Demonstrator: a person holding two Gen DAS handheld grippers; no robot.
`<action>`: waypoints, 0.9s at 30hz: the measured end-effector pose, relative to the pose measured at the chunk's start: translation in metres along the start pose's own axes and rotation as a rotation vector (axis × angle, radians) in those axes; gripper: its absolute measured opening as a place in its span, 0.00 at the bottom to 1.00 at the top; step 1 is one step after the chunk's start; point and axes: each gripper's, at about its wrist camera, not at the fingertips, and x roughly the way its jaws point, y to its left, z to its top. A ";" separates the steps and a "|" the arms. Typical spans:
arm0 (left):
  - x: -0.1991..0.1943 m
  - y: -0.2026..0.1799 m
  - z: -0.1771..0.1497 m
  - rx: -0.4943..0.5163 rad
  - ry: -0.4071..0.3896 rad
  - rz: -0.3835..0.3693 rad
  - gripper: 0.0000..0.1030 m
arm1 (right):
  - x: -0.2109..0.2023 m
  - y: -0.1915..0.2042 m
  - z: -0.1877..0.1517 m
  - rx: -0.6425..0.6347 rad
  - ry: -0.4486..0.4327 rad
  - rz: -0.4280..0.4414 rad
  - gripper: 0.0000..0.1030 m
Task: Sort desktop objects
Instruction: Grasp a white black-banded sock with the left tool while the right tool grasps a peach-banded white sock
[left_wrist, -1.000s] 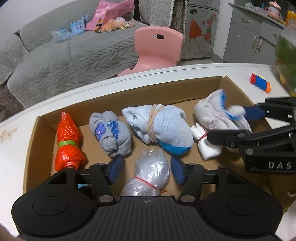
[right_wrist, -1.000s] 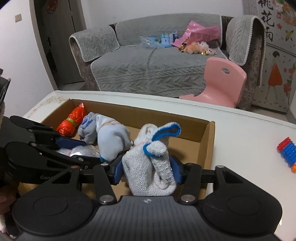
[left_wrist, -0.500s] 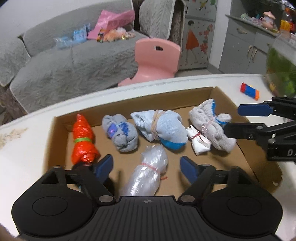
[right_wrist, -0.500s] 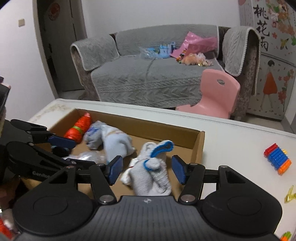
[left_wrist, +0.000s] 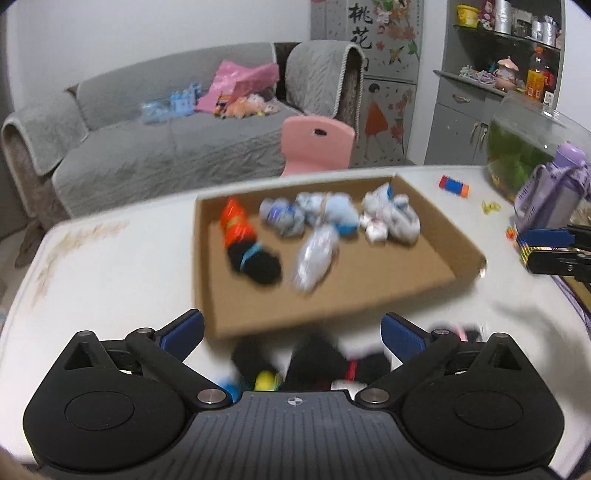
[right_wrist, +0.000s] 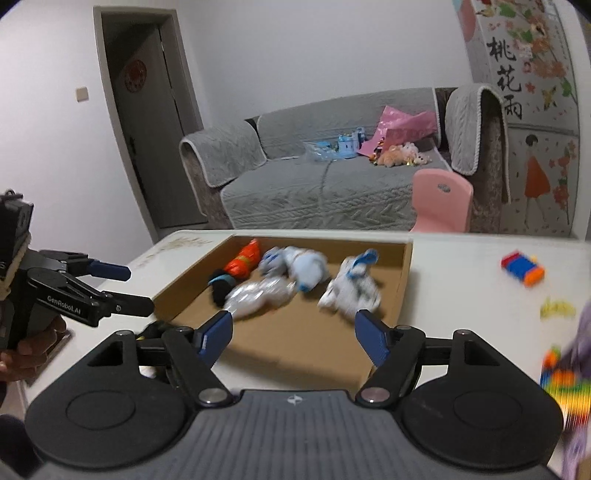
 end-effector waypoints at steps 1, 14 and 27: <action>-0.006 0.002 -0.011 -0.008 0.002 0.007 1.00 | -0.004 0.003 -0.008 0.005 -0.001 0.002 0.70; -0.031 -0.012 -0.106 -0.093 0.107 -0.038 0.98 | 0.004 0.004 -0.063 0.062 0.061 -0.042 0.69; -0.024 -0.048 -0.121 0.016 0.142 -0.032 0.98 | 0.005 0.011 -0.077 0.018 0.086 -0.049 0.70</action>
